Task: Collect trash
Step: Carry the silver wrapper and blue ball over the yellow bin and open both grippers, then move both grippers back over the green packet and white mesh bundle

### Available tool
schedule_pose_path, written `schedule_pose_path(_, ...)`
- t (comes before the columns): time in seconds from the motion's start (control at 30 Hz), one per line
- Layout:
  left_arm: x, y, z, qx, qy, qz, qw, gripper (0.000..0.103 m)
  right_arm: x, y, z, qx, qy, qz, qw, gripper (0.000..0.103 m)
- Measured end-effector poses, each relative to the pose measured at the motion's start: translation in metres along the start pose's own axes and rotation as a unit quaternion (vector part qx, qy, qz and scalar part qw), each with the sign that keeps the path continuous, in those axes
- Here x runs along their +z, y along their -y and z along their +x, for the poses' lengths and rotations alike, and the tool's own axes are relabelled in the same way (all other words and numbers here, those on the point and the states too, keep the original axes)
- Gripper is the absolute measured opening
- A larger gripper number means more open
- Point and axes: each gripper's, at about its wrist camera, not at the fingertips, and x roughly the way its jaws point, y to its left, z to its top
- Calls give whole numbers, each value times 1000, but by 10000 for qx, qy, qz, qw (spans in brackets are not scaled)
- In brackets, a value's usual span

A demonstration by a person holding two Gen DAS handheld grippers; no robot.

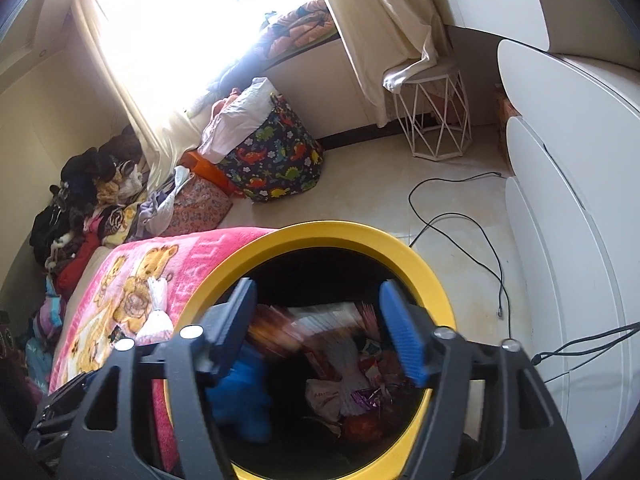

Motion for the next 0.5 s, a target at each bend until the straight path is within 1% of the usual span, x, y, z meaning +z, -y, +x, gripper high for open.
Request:
schedule_pose_path(0.03, 0, -2, -1, 29, 24, -23, 10000, 63, 0, 1, 0, -18, 13, 17, 10000, 74)
schedule_pose_path(0.07, 0, -4, -2, 87, 54, -39, 9999, 72, 0, 1, 0, -39, 21, 35, 10000, 75)
schedule_pose_path(0.1, 1, -6, -4, 145, 94, -60, 9998, 84, 0, 0, 0, -45, 15, 36, 10000, 76)
schedule_pose_path(0.17, 2, -10, -9, 196, 209, -126, 9995, 91, -1, -4, -1, -95, 39, -21, 9999, 80)
schedule_pose_path(0.33, 7, -22, -22, 487, 448, -239, 9975, 92, -1, -18, -8, -67, 224, -290, 9993, 86)
schedule_pose_path(0.5, 13, -33, -36, 623, 678, -366, 9951, 92, -1, -35, -16, 54, 408, -537, 9977, 91)
